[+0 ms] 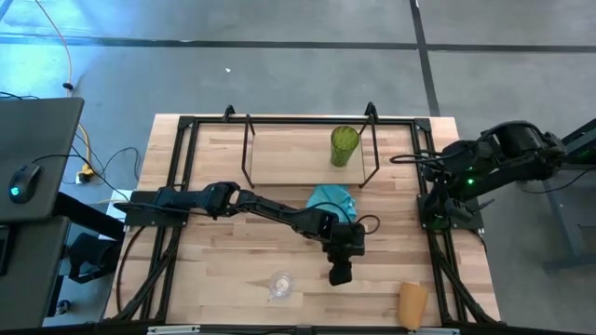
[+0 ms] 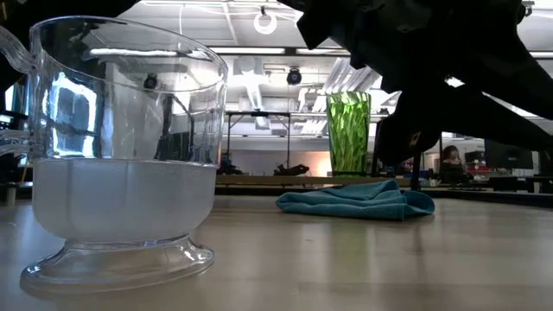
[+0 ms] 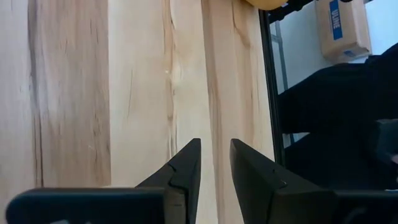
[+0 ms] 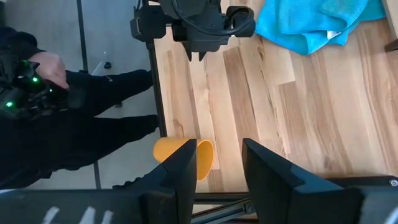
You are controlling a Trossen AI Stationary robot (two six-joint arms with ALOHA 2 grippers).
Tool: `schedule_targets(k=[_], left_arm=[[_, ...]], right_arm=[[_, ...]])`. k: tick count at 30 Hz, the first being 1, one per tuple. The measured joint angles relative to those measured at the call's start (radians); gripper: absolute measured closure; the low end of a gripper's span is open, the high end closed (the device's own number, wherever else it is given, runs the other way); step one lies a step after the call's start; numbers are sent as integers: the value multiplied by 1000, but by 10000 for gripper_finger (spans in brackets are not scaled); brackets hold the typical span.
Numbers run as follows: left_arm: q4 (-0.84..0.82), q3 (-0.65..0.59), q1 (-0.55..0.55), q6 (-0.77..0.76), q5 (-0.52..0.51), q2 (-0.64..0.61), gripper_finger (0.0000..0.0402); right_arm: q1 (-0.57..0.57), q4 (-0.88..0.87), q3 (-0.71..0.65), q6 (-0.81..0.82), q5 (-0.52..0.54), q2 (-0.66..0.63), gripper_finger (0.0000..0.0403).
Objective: Stack small to large cups/mugs on shelf
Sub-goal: Put the yellow cup on the shelf
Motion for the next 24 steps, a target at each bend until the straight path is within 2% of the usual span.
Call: schedule_targets(k=[4,9,13,19,24], left_arm=[[51,0,0,0,0,0,325],[225,0,0,-19,-1,0,325],[296,0,10,-37,-6,-1,325],[220,0,22,-1,15,-4,325],[37,0,17,96,21,-34,325]], right_arm=[[0,1,0,-9,0,0,284],[0,-7,0,6,-3,8,284],[3,-9,0,48,-50,15,284],[73,-10,0,167,-68,24,284],[167,-11,0,243,10,35,284]])
